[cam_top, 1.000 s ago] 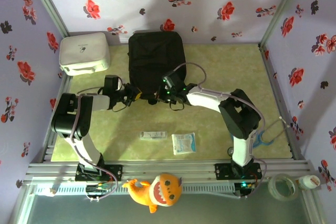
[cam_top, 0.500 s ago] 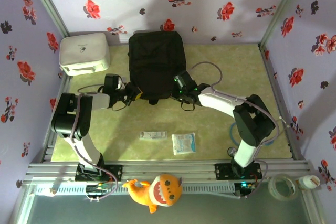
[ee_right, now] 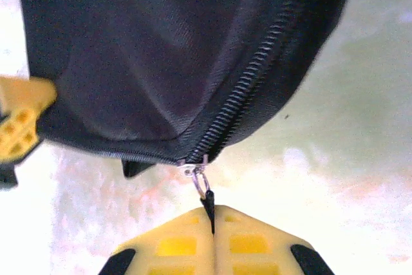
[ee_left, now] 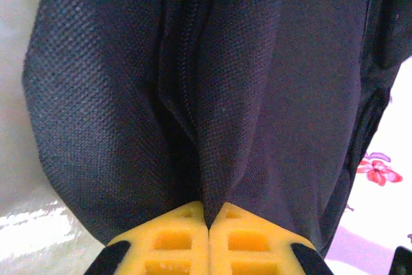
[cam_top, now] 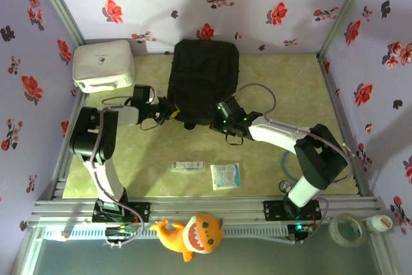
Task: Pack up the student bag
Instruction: Zip the student bag at the top-center of the table.
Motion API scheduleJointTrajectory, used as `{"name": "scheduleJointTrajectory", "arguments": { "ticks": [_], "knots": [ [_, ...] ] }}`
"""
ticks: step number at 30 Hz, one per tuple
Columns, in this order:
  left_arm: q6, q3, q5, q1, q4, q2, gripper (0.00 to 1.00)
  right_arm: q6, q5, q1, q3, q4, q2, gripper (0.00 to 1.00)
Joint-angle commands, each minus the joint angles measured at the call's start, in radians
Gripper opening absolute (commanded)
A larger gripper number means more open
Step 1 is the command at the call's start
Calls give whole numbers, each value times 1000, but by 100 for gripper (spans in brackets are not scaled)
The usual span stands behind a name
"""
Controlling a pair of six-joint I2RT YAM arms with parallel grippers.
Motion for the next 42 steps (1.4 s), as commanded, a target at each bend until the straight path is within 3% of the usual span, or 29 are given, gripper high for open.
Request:
{"name": "scheduleJointTrajectory", "arguments": {
  "ticks": [1,7,12,15,19,23,28,35,42],
  "knots": [
    [49,114,-85,20,-4,64,0,-10,-111,53,11,-18,16,0],
    [131,252,-133,34,-137,98,10,20,-194,78,94,129,131,0],
    [266,262,-245,87,-318,16,30,1,-200,77,222,121,196,0],
    [272,206,-254,112,-344,-54,42,-1,-220,77,290,113,232,0],
    [226,116,-190,103,-306,-134,53,-12,-236,77,325,106,244,0],
    [110,25,-69,65,-186,-145,55,-29,-225,77,315,91,219,0],
    [-27,-23,3,-12,10,-94,58,-27,-219,76,283,89,196,0],
    [-48,25,-18,-48,67,-21,56,-20,-204,75,244,82,177,0],
    [-49,26,-98,-47,44,7,21,-6,-133,64,200,29,142,0]
  ]
}}
